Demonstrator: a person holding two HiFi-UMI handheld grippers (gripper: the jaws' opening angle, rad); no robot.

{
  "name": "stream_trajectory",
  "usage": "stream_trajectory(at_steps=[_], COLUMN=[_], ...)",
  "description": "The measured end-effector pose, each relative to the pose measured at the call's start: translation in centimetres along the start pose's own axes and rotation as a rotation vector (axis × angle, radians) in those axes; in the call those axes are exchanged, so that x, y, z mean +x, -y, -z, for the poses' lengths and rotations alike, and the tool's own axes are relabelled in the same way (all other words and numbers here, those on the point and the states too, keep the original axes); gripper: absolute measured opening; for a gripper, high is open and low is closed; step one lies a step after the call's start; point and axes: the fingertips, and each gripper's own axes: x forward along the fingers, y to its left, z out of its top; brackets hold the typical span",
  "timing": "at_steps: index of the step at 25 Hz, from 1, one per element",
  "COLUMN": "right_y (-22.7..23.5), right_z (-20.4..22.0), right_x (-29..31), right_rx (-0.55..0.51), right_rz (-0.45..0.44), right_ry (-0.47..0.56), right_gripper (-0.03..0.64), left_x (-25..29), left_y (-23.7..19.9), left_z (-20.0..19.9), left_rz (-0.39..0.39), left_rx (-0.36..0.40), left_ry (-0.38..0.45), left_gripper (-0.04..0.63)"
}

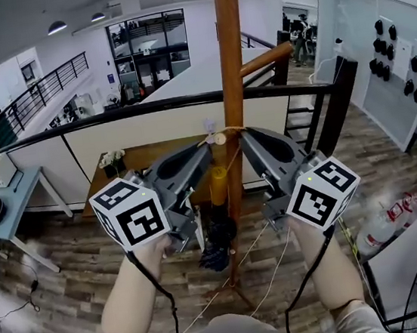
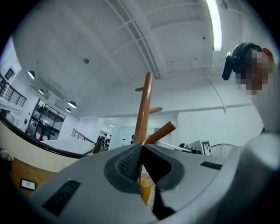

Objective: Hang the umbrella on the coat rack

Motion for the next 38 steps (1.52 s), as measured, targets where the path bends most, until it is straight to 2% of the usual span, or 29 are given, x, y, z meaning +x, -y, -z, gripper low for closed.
stream_trajectory(at_steps=[4, 8, 13, 18, 22, 31, 35, 38], right_y=[-0.7, -1.0, -1.1, -1.4, -1.5, -1.9, -2.5, -2.7], right_z=[2.0, 2.8, 4.4, 5.9, 6.1, 7.1, 8.7, 10.1], right_x=[0.0, -0.4, -1.0, -1.8, -2.4, -5.2, -6.3, -7.0], right_rx=[-0.043, -0.054, -0.084, -0.169, -0.2, -0.117, -0.049, -0.036], right_rz=[-0.006, -0.013, 0.003, 0.034, 0.063, 0.089, 0.071, 0.073], right_ry=[-0.036, -0.026, -0.054, -0.112, -0.12, -0.117, -0.133, -0.165], right_gripper=[0.005, 0.005, 0.02, 0.02, 0.02, 0.012, 0.009, 0.006], left_x=[0.3, 0.8, 0.7, -0.8, -2.1, -5.6, -6.9, -7.7], left_y=[0.3, 1.0, 0.7, -0.1, -0.7, -1.9, -2.4, -2.4], left_z=[2.4, 3.7, 3.9, 3.6, 4.0, 7.2, 9.0, 10.3], left_rz=[-0.008, -0.022, -0.042, -0.078, -0.145, -0.263, -0.293, -0.309], left_rx=[0.088, 0.177, 0.195, 0.18, 0.229, 0.252, 0.255, 0.256], left_ry=[-0.066, -0.083, -0.044, 0.003, 0.005, -0.058, -0.094, -0.122], left_gripper=[0.005, 0.005, 0.005, 0.005, 0.005, 0.005, 0.005, 0.005])
